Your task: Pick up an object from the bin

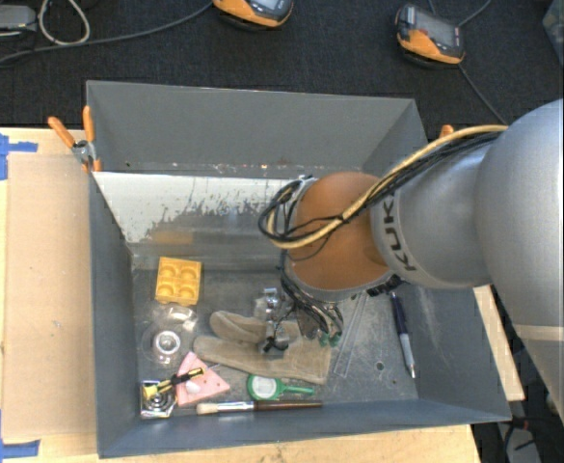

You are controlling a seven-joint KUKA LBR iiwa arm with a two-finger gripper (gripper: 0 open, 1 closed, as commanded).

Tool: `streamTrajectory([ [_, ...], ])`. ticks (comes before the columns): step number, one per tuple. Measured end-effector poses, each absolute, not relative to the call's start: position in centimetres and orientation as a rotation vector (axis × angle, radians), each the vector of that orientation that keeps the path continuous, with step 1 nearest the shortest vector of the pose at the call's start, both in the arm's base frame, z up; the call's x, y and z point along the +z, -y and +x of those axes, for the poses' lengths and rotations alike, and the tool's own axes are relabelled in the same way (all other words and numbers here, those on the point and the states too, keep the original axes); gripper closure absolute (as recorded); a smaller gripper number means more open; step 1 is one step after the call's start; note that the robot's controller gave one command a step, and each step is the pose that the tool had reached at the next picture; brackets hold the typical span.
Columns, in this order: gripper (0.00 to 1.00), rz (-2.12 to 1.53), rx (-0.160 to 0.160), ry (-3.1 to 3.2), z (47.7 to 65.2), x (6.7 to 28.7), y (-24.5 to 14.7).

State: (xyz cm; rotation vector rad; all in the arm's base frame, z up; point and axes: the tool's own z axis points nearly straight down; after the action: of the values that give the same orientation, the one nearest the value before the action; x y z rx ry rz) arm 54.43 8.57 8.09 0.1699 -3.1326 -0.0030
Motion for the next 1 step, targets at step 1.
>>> streamTrajectory([
  [1,1.0,0.168,-0.003,3.133,54.43,8.12,-8.57],
])
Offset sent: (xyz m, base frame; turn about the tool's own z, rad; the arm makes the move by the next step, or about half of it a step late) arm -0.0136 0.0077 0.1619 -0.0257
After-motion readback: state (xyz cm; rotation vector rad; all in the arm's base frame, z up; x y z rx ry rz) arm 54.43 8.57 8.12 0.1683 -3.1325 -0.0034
